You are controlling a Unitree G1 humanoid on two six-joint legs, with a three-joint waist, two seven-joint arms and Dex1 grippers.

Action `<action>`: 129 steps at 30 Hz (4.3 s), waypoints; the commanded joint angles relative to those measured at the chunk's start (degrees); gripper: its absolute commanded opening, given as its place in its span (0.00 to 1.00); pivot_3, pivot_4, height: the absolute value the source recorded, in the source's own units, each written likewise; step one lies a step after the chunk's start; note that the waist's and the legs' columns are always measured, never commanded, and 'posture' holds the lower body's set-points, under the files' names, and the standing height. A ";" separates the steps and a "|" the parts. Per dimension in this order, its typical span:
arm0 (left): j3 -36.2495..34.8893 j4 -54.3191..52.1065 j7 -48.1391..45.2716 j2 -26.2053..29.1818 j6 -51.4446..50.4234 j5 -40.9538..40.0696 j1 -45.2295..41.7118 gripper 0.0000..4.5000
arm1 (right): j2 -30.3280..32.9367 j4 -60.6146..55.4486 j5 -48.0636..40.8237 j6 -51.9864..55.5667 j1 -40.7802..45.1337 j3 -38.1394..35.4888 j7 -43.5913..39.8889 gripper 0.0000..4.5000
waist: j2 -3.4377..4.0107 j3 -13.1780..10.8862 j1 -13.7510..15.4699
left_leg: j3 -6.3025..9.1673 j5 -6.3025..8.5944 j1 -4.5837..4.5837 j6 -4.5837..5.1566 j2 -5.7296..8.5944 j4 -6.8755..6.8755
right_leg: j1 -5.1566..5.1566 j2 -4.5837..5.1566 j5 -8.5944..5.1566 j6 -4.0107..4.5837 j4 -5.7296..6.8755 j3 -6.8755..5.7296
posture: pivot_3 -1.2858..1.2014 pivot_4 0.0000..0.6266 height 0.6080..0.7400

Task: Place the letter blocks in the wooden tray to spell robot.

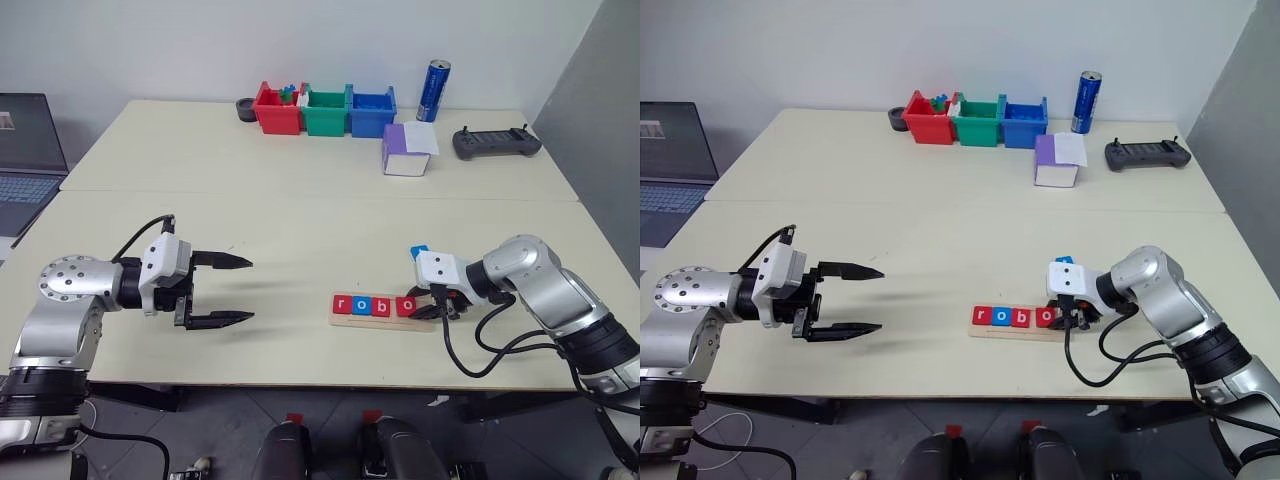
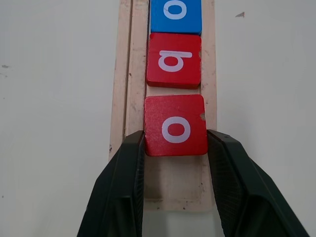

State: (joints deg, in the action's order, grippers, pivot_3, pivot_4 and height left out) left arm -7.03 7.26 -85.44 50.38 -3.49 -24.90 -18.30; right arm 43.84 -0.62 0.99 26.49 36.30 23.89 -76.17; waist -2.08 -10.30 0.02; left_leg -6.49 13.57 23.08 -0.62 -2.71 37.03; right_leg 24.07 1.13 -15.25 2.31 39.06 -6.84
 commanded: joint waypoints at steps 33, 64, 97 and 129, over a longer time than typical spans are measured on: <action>-2.14 -0.79 1.08 1.95 0.56 -0.82 0.05 1.00 | -2.81 0.09 -1.23 0.73 4.49 -1.99 -1.22 1.00 | 0.00 0.00 -0.12 | 0.00 0.00 -0.03 0.00 -0.01 0.00 | -0.01 -0.01 0.00 0.00 0.03 0.00 | 0.52 0.24 1.00; -1.79 0.97 0.48 1.80 1.18 -0.59 -1.45 1.00 | -25.10 2.09 -2.35 33.48 -1.67 -23.09 52.94 0.72 | -0.03 0.06 -0.37 | -0.04 -0.07 -0.03 -0.12 0.00 -0.06 | 0.00 0.01 -0.01 0.05 0.05 0.07 | 0.52 0.24 1.00; 1.89 9.18 -3.33 -0.47 5.00 1.15 -7.79 1.00 | -21.84 -36.73 -6.56 64.44 -20.20 -31.21 62.34 0.87 | -0.21 0.18 -0.41 | 0.03 0.01 0.01 0.02 -0.02 -0.09 | 0.02 -0.07 -0.01 0.01 -0.04 0.04 | 0.52 0.24 1.00; -0.08 3.90 -1.03 0.67 3.38 0.15 -3.40 1.00 | 9.90 29.47 -0.63 -29.48 1.44 -7.43 -8.77 1.00 | -0.13 0.09 -0.08 | -0.05 0.02 -0.03 0.02 -0.02 -0.04 | 0.00 -0.05 -0.03 0.00 -0.05 0.04 | 0.52 0.24 1.00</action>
State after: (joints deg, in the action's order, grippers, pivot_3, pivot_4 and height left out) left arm -5.40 13.19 -86.82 49.83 0.12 -23.87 -21.74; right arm 53.69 27.44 -0.84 -0.93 36.53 16.52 -84.44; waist -2.20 -10.21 -0.06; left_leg -6.55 13.58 23.05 -0.60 -2.74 36.99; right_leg 24.07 1.07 -15.28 2.31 39.02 -6.80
